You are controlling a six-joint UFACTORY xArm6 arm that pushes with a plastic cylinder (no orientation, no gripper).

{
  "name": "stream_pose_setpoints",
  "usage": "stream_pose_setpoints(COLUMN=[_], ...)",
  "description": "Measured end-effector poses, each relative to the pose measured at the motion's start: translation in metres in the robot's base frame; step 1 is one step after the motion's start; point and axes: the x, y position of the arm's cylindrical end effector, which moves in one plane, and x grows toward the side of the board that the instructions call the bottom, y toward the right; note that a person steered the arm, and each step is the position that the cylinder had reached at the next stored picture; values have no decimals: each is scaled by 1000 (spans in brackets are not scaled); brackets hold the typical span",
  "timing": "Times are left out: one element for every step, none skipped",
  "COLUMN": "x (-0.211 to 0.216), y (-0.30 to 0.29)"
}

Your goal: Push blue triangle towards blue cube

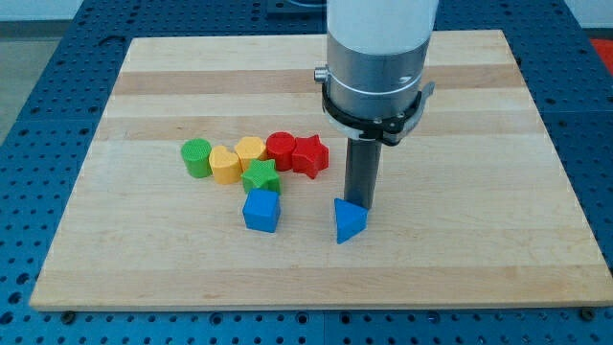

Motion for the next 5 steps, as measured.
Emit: stream_pose_setpoints(x=[0,5,18,29,36], y=[21,37,33,5,-31])
